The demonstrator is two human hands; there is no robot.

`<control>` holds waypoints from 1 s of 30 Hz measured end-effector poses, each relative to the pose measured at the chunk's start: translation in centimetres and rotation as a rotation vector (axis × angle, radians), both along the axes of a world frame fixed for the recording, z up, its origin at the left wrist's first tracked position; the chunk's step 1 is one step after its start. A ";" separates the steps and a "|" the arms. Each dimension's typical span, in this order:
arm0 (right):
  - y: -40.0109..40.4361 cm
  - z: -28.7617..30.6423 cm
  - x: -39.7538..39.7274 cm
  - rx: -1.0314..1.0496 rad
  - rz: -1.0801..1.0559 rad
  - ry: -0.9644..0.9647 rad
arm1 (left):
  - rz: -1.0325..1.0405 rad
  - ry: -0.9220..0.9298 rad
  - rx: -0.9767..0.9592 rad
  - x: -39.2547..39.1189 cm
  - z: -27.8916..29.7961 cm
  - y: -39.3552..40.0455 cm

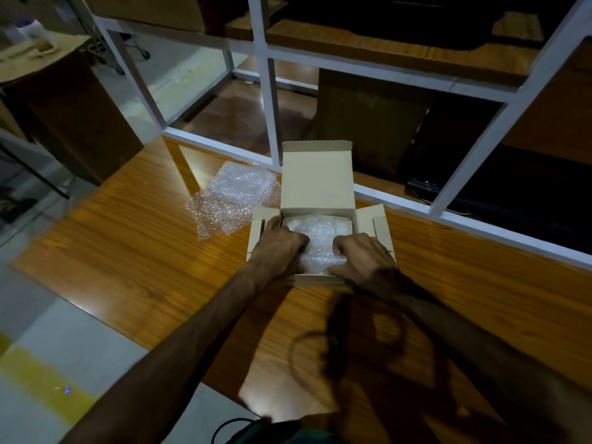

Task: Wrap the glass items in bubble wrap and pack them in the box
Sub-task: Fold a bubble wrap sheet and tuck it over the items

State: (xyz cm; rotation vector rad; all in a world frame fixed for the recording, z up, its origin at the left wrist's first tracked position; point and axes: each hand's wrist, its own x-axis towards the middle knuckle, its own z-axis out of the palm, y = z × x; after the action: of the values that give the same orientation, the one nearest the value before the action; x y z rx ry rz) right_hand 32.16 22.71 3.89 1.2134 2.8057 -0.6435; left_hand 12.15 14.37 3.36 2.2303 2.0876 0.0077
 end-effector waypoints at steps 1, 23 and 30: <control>-0.2 0.0 0.0 0.011 0.000 0.004 | 0.009 0.041 -0.015 0.2 0.1 0.1; -0.1 2.0 0.6 0.263 0.129 -0.177 | -0.011 0.010 -0.071 -0.7 0.4 -0.5; -0.2 2.3 -0.1 0.186 0.122 -0.232 | -0.046 -0.019 -0.037 -1.2 0.9 -1.0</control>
State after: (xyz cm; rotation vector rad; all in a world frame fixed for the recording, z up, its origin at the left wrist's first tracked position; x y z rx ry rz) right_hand 32.05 22.54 6.23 1.0509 2.7618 -0.2232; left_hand 11.00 13.37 4.31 2.2478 2.0093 -0.0131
